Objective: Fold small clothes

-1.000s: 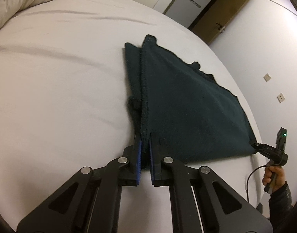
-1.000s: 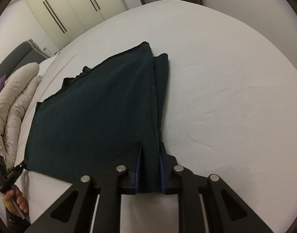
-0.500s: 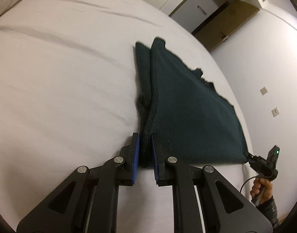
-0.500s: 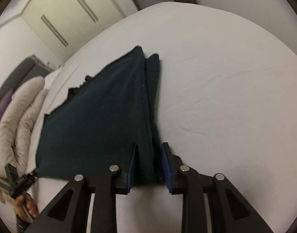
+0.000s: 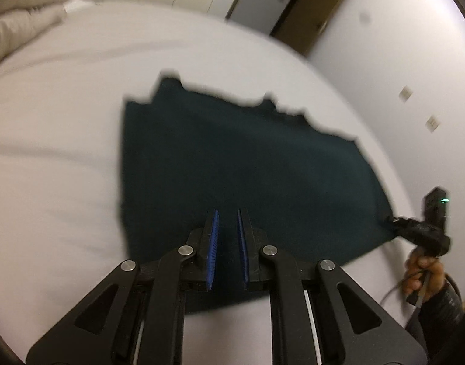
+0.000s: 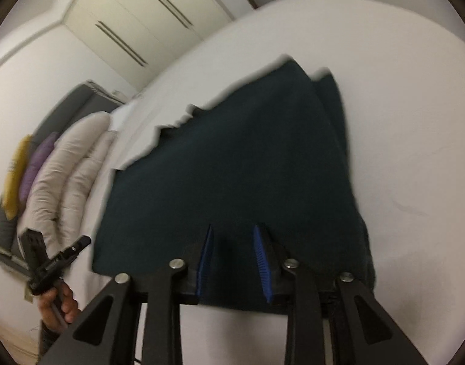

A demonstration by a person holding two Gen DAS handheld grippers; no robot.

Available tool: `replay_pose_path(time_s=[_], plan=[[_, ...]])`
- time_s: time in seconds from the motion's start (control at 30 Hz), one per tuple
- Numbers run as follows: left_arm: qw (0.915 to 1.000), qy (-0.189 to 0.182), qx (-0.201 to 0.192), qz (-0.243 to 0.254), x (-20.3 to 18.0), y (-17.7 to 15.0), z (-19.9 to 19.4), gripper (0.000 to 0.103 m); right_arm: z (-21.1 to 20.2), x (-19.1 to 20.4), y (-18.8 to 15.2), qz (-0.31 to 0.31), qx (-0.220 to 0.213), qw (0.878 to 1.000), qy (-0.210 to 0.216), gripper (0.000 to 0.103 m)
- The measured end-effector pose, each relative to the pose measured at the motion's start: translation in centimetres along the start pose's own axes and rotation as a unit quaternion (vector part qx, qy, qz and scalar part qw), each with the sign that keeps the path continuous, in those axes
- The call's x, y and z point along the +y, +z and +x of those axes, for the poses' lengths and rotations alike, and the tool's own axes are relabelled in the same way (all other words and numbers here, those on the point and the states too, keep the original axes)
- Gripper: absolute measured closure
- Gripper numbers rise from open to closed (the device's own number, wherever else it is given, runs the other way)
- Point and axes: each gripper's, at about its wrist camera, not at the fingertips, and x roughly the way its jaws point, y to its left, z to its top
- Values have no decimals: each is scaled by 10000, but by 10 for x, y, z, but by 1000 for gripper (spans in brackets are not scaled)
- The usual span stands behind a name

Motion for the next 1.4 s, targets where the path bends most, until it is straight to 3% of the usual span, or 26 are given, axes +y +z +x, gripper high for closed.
replay_pose_path(time_s=[0.13,0.2,0.3,0.47,0.63,0.77,0.83,0.87,0.97,1.03,1.07,1.13,1.17,1.2,1.3,1.33,1.4], plan=[[9985,-408,3,-366,23,-6,10,91,-36,-27,1,514,-332,9976,-321,86],[9964,-588,26,-606,32,-3,11,91,-56,-36,8,988,-599,9933,-60,81],[9956,-612,12,-703,35,-3,13,91,-58,-10,29,839,-847,9926,222,72],[9952,-648,41,-739,38,-2,12,91,29,75,61,190,-178,9960,859,63],[9946,-709,60,-755,42,-7,10,91,119,92,63,500,548,9912,1097,59],[9937,-760,62,-819,50,-7,9,91,117,58,65,1100,138,9843,1370,78],[9931,-784,55,-868,53,-7,8,91,100,32,66,1397,-248,9836,1113,81],[9927,-800,47,-901,55,-7,8,91,88,14,68,1614,-442,9805,1035,87],[9897,-915,-57,-1095,63,-8,2,91,54,-30,59,2394,-998,9631,717,96],[9868,-917,-250,-1308,71,-9,-7,91,27,-42,52,2551,-1290,9575,388,96],[9864,-840,-359,-1363,74,-9,-12,91,17,-40,50,2488,-1341,9590,226,90],[9834,-668,-700,-1534,85,-11,-28,91,1,-30,45,2311,-1466,9618,55,66],[9813,-657,-808,-1619,90,-12,-33,91,-5,-24,43,2248,-1533,9622,77,48],[9778,-681,-917,-1755,97,-14,-39,91,-11,-17,42,2170,-1592,9630,154,40],[9665,-867,-1021,-2191,112,-25,-52,91,-14,12,42,1714,-1447,9732,516,38],[9624,-889,-1068,-2334,115,-31,-57,86,-10,26,44,1496,-1269,9783,670,38],[9475,-1059,-1241,-2750,123,-52,-69,62,-3,42,44,1249,-1061,9829,844,38]])
